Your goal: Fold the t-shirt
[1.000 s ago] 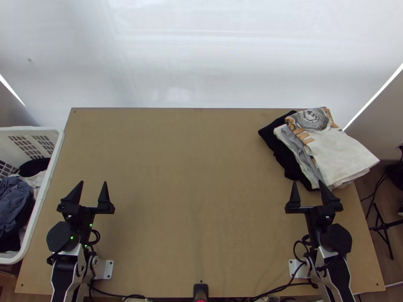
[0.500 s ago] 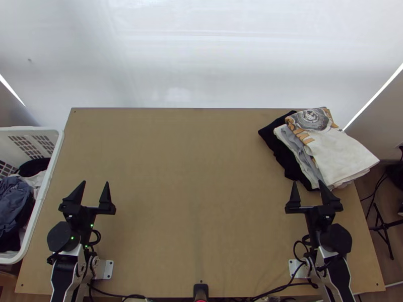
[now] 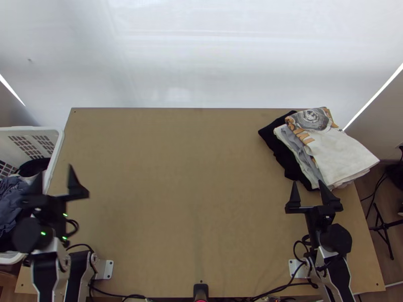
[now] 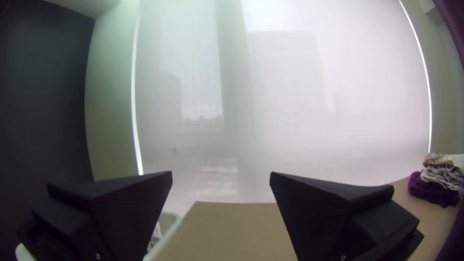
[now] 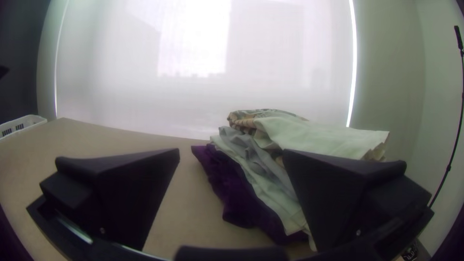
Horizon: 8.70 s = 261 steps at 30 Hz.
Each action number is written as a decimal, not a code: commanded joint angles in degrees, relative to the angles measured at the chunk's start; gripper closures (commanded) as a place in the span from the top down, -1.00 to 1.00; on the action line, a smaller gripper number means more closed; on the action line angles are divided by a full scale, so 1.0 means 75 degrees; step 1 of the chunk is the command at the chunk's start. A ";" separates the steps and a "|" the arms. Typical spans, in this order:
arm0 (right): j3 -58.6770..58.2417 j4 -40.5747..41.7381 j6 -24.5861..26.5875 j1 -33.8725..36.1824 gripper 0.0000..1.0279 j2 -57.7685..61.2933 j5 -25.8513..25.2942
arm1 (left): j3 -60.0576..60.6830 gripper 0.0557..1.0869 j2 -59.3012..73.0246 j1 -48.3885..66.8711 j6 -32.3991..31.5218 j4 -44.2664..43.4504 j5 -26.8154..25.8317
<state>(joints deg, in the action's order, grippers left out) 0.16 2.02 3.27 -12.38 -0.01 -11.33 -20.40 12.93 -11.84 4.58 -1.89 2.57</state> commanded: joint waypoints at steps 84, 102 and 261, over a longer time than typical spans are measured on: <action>0.0002 0.0000 0.0010 -0.0001 0.93 0.0001 -0.0001 | -1.3170 -0.93 1.0780 -0.6074 -0.1079 0.5608 -0.4878; 0.0002 0.0000 0.0010 -0.0001 0.93 0.0001 -0.0001 | -0.7569 -0.93 0.6761 -0.1809 -0.0001 0.5373 -0.3319; 1.7861 -0.9504 -0.0611 -0.5029 0.91 1.7181 0.2683 | -0.4334 0.91 0.5800 0.0699 -0.1677 0.4166 -0.0178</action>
<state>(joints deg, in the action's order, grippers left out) 127.48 -66.83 -3.07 -43.83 117.23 8.03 -54.98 58.48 -8.12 -9.04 32.38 1.10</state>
